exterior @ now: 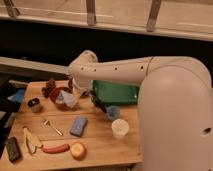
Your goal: Place brush in plastic cup
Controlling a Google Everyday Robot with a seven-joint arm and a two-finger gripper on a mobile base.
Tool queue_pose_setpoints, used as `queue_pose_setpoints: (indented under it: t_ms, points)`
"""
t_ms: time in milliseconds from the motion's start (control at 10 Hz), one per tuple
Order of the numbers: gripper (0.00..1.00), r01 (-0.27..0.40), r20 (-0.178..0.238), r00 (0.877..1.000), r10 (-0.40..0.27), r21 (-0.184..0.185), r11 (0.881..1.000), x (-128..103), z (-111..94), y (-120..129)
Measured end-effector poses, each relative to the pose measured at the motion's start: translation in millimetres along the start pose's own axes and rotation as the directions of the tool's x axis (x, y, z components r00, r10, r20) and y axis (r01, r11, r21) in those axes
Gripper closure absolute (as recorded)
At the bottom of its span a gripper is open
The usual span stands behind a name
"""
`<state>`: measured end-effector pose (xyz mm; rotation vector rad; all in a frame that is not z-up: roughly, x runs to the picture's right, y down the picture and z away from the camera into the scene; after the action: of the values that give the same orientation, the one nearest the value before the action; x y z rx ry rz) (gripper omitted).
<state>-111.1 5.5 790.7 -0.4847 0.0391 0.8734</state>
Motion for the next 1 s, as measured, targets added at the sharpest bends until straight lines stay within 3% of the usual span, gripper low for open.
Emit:
queue_pose_setpoints:
  t_ms: [600, 1000]
  points:
    - [1.00, -0.077, -0.031, 0.996, 0.081, 0.118, 0.990, 1.7, -16.3, -64.7]
    - [1.00, -0.104, -0.057, 0.991, 0.119, 0.212, 0.972, 12.4, -24.9, -101.8]
